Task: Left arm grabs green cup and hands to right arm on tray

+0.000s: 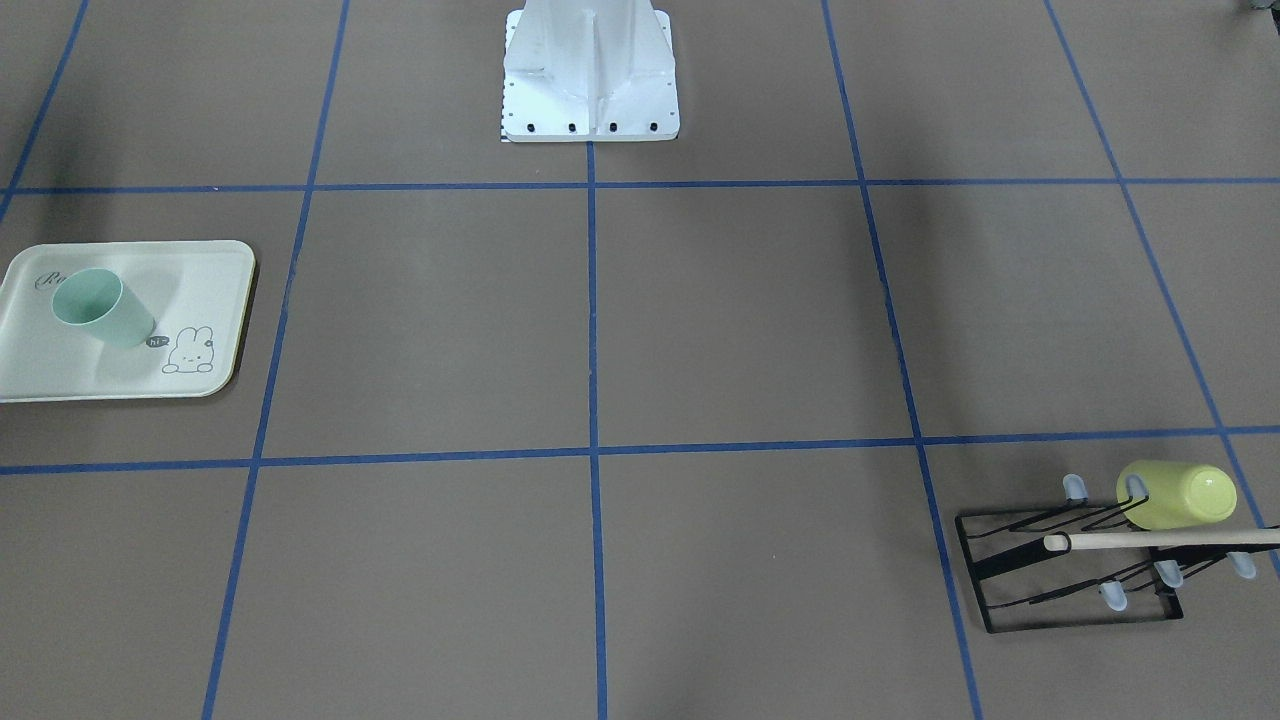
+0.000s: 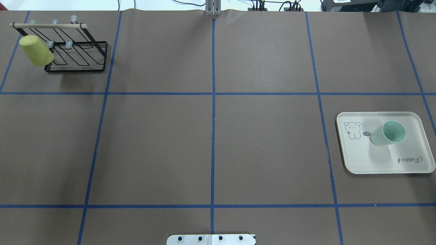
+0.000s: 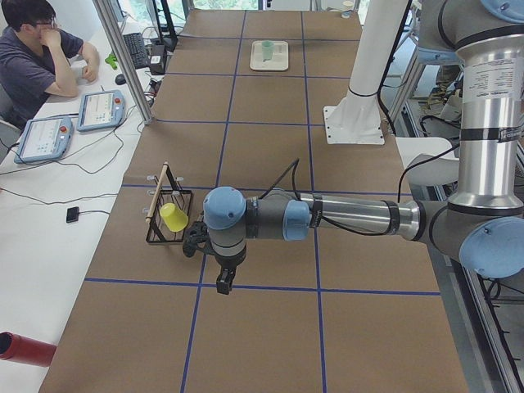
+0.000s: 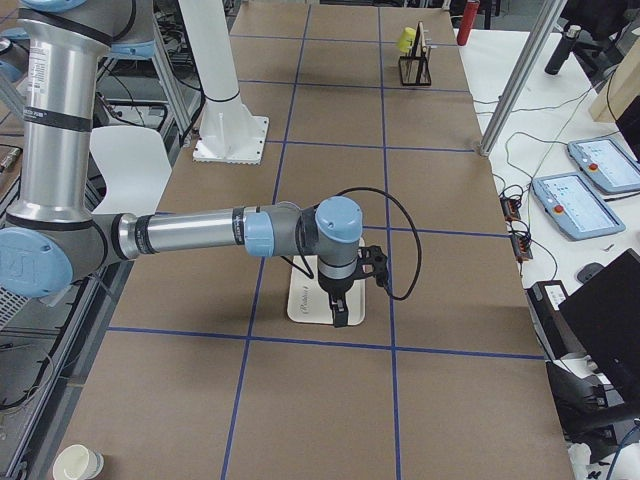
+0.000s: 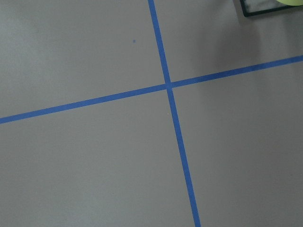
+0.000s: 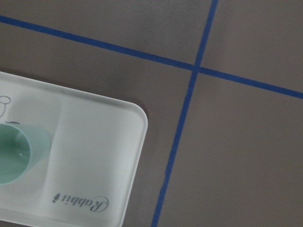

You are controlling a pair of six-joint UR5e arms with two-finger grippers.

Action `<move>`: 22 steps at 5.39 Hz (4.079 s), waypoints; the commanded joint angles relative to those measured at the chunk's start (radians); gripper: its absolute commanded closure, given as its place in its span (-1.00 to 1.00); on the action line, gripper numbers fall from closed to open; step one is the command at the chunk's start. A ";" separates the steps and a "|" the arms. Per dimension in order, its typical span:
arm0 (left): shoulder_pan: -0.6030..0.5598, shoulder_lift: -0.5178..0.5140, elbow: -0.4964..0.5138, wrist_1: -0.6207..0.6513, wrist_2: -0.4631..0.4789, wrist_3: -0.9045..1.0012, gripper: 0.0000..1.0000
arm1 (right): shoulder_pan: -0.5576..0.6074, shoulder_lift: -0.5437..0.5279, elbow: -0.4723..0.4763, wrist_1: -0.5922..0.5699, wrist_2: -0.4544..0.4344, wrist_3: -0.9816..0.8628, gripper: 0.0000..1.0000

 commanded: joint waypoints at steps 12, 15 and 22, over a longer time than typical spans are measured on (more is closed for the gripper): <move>0.005 0.032 -0.034 -0.006 -0.002 -0.075 -1.00 | 0.051 -0.050 -0.015 0.032 -0.004 0.052 -1.00; 0.003 0.035 -0.034 -0.006 -0.002 -0.075 -1.00 | 0.051 -0.050 -0.015 0.032 -0.006 0.055 -1.00; 0.003 0.036 -0.035 -0.006 -0.002 -0.075 -1.00 | 0.037 -0.034 -0.011 0.032 -0.004 0.057 -1.00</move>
